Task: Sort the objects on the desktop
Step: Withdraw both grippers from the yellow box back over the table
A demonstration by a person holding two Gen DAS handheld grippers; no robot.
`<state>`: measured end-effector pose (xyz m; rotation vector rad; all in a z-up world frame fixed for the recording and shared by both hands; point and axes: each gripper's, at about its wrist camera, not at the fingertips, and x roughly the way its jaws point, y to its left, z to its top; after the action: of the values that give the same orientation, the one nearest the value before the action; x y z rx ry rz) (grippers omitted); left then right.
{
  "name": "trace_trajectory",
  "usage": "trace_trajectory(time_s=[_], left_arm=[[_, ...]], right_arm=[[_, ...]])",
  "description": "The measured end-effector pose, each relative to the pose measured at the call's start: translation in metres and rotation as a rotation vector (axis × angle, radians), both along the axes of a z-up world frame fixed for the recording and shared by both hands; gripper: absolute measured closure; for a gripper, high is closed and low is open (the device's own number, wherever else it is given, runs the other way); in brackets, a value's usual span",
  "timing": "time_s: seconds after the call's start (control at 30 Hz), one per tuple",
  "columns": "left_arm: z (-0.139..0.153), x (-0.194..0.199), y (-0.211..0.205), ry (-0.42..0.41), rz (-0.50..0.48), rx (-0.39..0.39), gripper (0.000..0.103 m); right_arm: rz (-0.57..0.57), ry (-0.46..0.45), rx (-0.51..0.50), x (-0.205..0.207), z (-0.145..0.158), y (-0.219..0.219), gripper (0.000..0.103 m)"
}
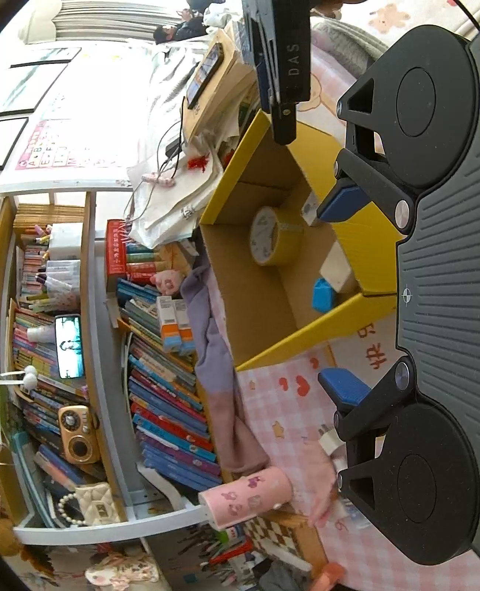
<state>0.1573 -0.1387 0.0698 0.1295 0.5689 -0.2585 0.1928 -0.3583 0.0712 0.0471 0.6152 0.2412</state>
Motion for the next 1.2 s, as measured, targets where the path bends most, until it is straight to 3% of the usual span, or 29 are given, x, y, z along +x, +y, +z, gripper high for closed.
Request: trace_trajectory(time_s=[0.6, 1.2], left_arm=[[-0.032, -0.05, 0.045, 0.126, -0.041, 0.001, 0.014], [-0.043, -0.089, 0.091, 0.189, -0.052, 0.021, 0.014]], right_arm=[[-0.106, 0.133, 0.01, -0.066, -0.036, 0.049, 0.059], [-0.041, 0.23, 0.011, -0.114, -0.052, 0.108, 0.054]])
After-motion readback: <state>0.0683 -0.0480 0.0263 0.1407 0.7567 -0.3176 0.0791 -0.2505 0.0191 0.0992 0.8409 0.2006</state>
